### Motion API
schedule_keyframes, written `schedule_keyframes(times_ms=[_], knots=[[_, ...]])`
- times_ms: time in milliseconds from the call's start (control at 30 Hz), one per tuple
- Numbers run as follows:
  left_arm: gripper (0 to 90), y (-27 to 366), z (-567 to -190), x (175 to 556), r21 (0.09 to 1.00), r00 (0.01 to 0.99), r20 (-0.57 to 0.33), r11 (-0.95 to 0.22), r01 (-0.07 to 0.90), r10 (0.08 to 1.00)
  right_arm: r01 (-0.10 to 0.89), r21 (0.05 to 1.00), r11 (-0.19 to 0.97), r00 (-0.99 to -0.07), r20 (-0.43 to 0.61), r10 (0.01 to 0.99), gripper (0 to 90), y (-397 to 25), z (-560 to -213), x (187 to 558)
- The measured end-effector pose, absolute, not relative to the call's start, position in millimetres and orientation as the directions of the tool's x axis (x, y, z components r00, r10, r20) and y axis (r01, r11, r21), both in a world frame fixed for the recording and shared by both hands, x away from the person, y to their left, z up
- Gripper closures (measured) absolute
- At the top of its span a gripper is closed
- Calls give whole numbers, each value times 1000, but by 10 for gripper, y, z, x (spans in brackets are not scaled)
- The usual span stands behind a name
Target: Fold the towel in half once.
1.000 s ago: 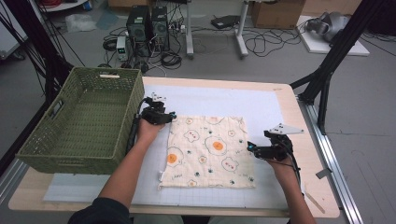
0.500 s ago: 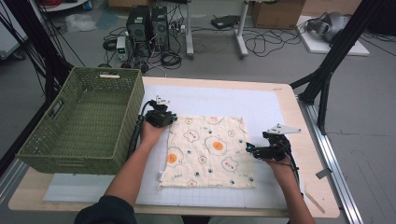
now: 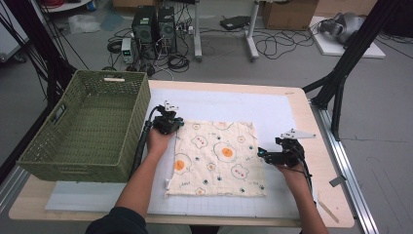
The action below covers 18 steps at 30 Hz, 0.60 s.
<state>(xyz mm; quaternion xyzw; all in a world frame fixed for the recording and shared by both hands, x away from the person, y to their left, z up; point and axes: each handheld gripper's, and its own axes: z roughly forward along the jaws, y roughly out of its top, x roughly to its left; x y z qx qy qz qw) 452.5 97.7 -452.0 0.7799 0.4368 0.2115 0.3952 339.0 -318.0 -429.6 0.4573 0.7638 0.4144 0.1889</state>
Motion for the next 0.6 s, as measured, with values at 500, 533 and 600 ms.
schedule_keyframes(times_ms=[500,533,600], knots=[[856,1028,-4524,4545,801,531,-72,-268,535,844,565,797,217,-476,99,874,332,-2993,-4130,3929],[855,1032,-4525,4548,802,531,-77,-264,536,844,566,797,210,-472,105,876,369,-2981,-4121,3986],[855,1037,-4525,4549,801,531,-81,-262,539,844,575,790,210,-467,107,878,405,-2964,-4117,4074]])
